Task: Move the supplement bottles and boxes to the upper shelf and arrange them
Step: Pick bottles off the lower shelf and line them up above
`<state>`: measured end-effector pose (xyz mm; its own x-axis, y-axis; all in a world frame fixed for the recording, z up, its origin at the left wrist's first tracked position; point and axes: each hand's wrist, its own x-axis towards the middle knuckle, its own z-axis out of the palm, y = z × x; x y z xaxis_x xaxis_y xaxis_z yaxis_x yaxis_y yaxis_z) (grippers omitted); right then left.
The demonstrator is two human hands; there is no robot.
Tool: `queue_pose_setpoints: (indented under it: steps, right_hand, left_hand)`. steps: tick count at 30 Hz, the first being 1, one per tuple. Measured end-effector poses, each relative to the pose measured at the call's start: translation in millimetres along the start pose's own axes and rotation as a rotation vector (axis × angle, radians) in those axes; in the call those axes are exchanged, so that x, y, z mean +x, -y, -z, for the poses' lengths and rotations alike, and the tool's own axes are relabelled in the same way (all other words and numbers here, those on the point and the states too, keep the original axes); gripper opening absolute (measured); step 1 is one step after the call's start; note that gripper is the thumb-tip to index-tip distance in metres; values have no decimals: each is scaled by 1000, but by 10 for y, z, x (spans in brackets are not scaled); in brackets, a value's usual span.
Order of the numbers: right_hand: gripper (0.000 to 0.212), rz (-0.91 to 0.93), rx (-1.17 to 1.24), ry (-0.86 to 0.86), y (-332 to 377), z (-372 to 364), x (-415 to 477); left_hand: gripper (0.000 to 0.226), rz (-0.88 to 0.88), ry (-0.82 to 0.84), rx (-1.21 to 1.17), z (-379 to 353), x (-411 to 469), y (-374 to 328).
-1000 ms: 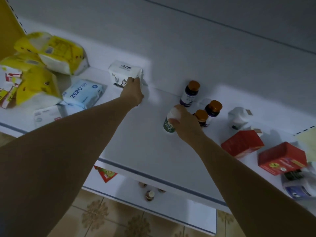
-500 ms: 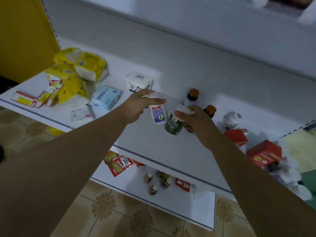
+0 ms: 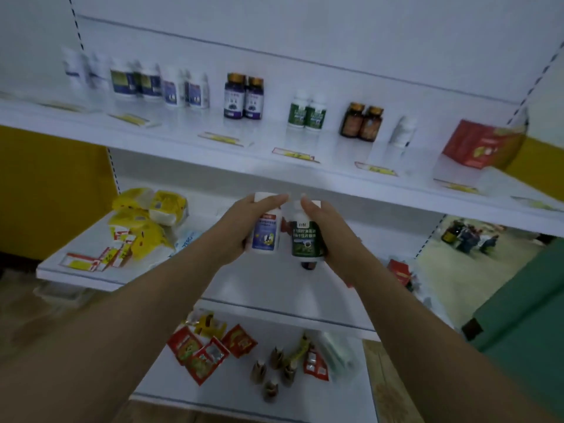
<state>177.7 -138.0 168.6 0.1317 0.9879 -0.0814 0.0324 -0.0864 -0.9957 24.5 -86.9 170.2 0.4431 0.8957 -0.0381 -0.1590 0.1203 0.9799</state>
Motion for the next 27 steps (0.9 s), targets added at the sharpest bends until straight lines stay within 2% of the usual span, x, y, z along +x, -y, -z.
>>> queue_pose_setpoints:
  steps: [3, 6, 7, 9, 11, 13, 19, 24, 27]
  right_hand:
    - [104, 48, 12, -116, 429, -134, -359]
    - [121, 133, 17, -186, 792, -169, -619]
    - [122, 163, 19, -199, 903, -173, -711]
    - [114, 217, 27, -198, 1114, -192, -879]
    - [87, 265, 32, -168, 1316, -222, -1047]
    - [63, 308, 33, -143, 1463, -196, -1132]
    - [70, 359, 30, -137, 1651, 29, -1113]
    - [59, 354, 56, -103, 1646, 245, -897]
    - [39, 350, 85, -55, 1664, 336, -747]
  left_hand:
    - [16, -72, 53, 9, -90, -307, -428]
    - [48, -124, 81, 35, -184, -561, -808]
    - [47, -141, 92, 33, -213, -633, -915]
    - [28, -179, 107, 21, -262, -761, -1102]
    - [16, -215, 113, 21, -320, -857, -1254]
    - [15, -257, 140, -2, -386, -928, -1399]
    - [18, -301, 193, -27, -628, -864, -1584]
    - [19, -285, 159, 8, -711, -637, -1528]
    - [20, -270, 127, 12, -710, -480, -1542]
